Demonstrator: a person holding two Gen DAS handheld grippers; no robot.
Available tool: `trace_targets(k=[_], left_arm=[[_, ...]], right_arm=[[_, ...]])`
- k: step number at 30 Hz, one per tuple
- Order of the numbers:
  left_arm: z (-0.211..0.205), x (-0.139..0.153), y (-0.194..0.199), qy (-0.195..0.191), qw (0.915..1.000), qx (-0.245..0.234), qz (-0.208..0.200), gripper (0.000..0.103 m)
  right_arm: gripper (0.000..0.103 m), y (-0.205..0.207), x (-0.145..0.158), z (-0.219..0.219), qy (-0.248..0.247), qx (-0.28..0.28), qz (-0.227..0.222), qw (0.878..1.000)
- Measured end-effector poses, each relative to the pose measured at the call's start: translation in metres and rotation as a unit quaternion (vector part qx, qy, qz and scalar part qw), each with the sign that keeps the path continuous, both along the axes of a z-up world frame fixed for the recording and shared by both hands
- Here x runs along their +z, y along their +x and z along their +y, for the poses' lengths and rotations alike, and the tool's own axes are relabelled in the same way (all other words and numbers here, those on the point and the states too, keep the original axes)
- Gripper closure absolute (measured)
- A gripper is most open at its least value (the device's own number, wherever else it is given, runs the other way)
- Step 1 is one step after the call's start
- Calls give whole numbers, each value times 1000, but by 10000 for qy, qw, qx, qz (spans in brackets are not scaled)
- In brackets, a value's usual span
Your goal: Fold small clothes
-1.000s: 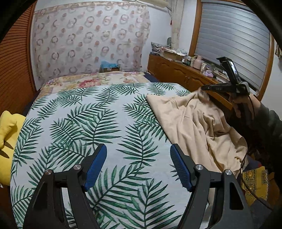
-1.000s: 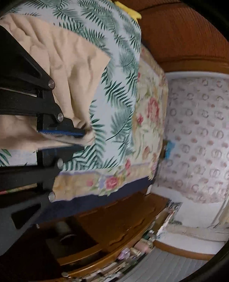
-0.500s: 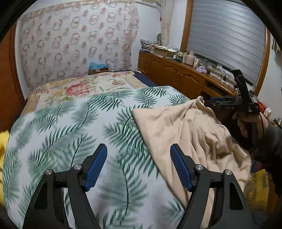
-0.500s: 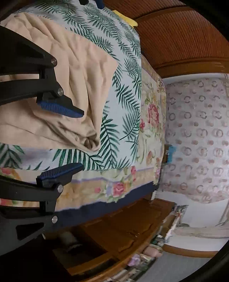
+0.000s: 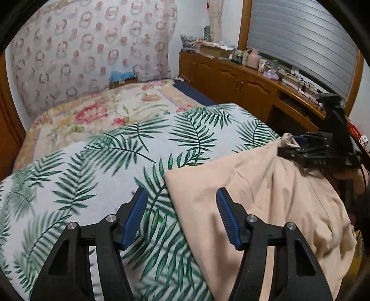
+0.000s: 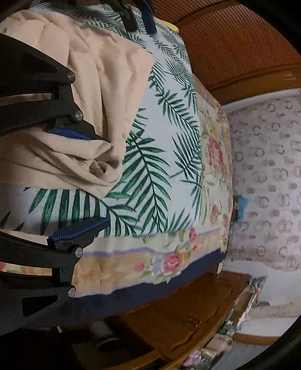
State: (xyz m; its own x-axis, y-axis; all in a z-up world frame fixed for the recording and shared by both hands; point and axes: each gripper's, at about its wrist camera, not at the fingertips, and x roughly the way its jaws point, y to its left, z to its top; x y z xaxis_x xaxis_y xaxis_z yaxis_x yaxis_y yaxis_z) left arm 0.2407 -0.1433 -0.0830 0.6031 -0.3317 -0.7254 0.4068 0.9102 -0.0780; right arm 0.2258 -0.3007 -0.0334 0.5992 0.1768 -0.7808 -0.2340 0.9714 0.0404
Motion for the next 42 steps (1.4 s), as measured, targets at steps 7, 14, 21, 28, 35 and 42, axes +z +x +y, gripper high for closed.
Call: trace_targets(k=[7, 14, 21, 28, 35, 42], left_arm=[[-4, -17, 22, -54, 9994, -7, 337, 54], [-9, -14, 23, -144, 9988, -92, 449, 97], [3, 68, -37, -489, 9975, -264, -430, 98], [45, 216, -132, -1060, 9770, -332, -1818, 98], [83, 321, -208, -1110, 9464, -202, -3026, 98], [124, 363, -251, -1046, 9266, 50, -3613, 98]], right_arm=[[48, -5, -4, 2, 77, 319, -118, 9994], [93, -16, 2, 6, 303, 760, -121, 9966], [94, -78, 87, 10, 622, 1001, -1159, 9862], [94, -170, 232, 36, 503, 1418, -2514, 9561], [94, -243, 338, 53, 382, 1575, -3516, 9220], [95, -284, 381, 71, 234, 1786, -3797, 9074]])
